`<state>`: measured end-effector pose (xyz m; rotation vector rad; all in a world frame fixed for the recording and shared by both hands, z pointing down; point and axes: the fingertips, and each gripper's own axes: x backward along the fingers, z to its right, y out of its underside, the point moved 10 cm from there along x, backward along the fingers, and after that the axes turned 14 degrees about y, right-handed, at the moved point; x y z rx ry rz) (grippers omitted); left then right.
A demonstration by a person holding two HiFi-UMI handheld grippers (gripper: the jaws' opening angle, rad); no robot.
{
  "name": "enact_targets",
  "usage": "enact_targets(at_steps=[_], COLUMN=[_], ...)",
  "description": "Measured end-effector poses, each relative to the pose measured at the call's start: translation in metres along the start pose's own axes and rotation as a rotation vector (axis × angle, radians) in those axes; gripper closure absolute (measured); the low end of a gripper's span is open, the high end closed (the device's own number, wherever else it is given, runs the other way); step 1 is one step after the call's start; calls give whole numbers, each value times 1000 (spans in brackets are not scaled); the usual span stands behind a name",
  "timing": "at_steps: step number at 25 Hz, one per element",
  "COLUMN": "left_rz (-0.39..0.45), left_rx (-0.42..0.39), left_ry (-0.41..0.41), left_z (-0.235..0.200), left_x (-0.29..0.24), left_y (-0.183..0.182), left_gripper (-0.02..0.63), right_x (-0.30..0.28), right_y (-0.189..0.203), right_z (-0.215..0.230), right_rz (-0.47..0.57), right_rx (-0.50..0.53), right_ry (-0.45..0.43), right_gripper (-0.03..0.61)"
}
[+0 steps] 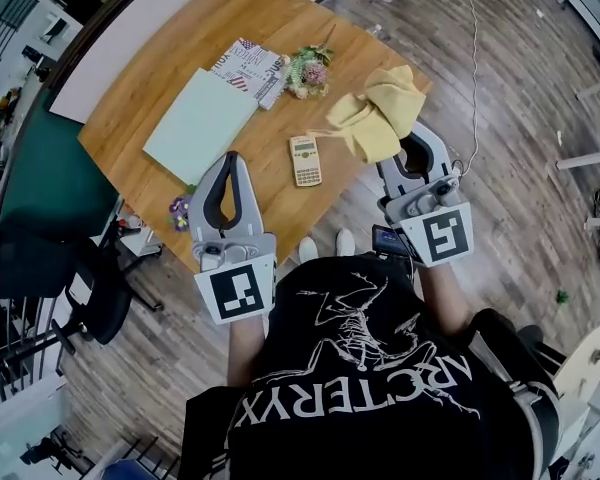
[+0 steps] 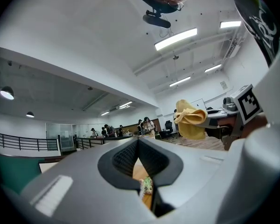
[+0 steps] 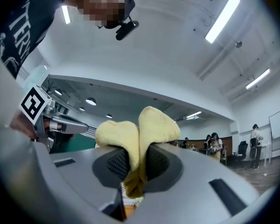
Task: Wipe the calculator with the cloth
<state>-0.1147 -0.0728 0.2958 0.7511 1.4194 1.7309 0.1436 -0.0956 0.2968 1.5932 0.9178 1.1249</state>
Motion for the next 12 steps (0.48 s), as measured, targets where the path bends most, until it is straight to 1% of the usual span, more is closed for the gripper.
enact_targets(at_steps=[5,12], left_rz=[7,8], left_rx=[-10,-13], left_ry=[-1,4], left_z=[-1,-1], left_x=[-1,-3], left_y=[-5,-6], left_gripper=[604,604], right_x=[1,2], right_y=[-1,-9], right_z=[2,1], right_rz=[-9,20], right_rx=[-7,17], right_ry=[-11,-18], right_gripper=[525,525])
